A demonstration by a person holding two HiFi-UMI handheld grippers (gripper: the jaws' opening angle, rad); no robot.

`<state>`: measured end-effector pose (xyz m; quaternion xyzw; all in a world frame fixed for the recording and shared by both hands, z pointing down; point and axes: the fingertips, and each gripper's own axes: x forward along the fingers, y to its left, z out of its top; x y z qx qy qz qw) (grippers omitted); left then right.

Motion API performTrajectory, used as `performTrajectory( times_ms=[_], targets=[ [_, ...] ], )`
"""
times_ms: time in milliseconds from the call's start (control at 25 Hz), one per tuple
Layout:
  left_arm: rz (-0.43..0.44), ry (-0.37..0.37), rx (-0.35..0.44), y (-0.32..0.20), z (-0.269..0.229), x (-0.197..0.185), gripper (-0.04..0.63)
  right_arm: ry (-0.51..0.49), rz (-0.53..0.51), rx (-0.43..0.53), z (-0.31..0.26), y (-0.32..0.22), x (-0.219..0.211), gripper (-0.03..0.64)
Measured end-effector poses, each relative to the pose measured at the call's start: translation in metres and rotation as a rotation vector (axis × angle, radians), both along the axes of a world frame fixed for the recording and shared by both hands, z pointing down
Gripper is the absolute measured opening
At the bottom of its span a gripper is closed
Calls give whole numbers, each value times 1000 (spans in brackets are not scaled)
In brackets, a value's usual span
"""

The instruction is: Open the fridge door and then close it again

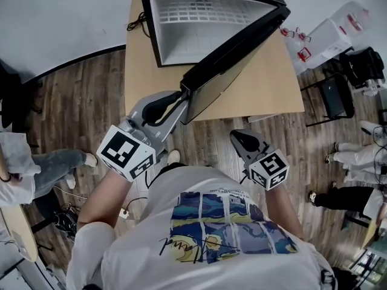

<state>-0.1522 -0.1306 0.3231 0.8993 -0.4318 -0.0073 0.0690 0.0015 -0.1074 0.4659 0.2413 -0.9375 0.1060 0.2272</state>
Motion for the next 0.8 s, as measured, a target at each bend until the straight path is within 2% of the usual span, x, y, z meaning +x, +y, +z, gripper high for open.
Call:
performTrajectory(
  times_ms=[240, 520, 800],
  targets=[
    [56, -5, 12, -20, 2, -31, 71, -3, 34, 0, 3, -9, -17, 20],
    [64, 1, 19, -48, 0, -64, 67, -10, 75, 0, 4, -17, -36, 20],
    [88, -23, 33, -78, 2, -91, 63, -20, 117, 4, 6, -24, -58, 20]
  ],
)
